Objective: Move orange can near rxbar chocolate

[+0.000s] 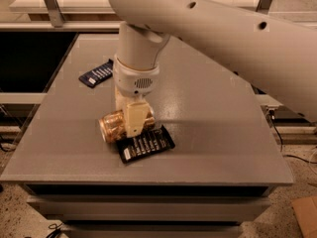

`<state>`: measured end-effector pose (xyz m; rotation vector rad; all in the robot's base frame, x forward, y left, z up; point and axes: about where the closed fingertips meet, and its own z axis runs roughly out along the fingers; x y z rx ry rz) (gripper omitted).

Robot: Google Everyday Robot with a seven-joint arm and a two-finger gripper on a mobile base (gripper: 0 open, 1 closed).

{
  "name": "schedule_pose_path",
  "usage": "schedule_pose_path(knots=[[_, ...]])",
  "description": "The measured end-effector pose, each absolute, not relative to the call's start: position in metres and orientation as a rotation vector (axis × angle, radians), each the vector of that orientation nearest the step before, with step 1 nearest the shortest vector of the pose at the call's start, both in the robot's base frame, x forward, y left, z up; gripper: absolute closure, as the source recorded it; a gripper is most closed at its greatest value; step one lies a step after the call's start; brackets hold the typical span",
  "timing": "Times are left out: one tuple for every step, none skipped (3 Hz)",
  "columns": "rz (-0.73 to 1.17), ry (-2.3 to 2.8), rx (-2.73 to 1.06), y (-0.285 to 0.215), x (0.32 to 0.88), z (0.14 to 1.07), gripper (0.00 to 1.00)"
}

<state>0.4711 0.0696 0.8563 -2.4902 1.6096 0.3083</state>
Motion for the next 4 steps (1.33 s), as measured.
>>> schedule_pose_path(knots=[[0.290,1.540,-2.549,0.0893,0.4687,0.8579,1.00],[0.286,1.541,-2.549,0.0897,0.4711,0.8581,1.00],[0.286,1.546,-2.548,0.0910,0.4744,0.8580,0.84],[0.287,1.552,-2.550,0.0912,0.4768,0.8574,0.60]])
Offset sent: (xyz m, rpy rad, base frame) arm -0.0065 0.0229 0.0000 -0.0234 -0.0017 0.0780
